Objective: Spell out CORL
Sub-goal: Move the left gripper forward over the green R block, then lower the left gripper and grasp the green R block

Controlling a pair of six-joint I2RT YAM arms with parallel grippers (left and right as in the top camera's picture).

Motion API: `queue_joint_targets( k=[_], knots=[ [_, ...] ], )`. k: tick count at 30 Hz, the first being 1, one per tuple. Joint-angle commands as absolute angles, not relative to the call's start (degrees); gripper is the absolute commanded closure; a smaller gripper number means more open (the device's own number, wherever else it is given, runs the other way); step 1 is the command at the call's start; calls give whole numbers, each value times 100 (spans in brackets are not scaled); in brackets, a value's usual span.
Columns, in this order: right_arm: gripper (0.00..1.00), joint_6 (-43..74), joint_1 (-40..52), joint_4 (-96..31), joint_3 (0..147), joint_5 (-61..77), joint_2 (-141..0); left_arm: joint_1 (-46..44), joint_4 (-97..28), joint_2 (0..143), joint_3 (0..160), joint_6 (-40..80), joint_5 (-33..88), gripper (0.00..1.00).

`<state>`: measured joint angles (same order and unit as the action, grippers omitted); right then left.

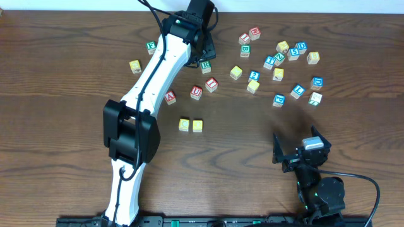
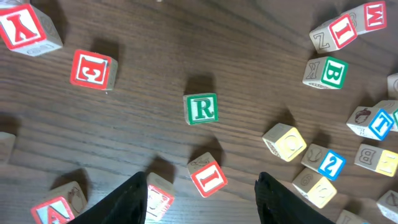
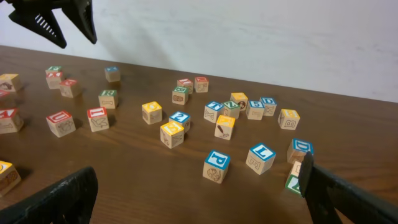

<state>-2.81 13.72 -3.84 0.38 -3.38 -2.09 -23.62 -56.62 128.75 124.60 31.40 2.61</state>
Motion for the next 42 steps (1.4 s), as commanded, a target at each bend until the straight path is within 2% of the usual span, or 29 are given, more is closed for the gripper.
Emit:
queue_joint_targets(
  k=[1, 26, 42],
  knots=[
    [1, -351, 1339, -405, 32, -346, -178, -2412, -5610, 12934, 12560, 2847, 36, 45],
    [1, -351, 1339, -405, 32, -346, -178, -2687, -5022, 13828, 12543, 3483, -237, 46],
    [1, -351, 1339, -405, 32, -349, -178, -2687, -4871, 13839, 12468, 3529, -521, 46]
  ],
)
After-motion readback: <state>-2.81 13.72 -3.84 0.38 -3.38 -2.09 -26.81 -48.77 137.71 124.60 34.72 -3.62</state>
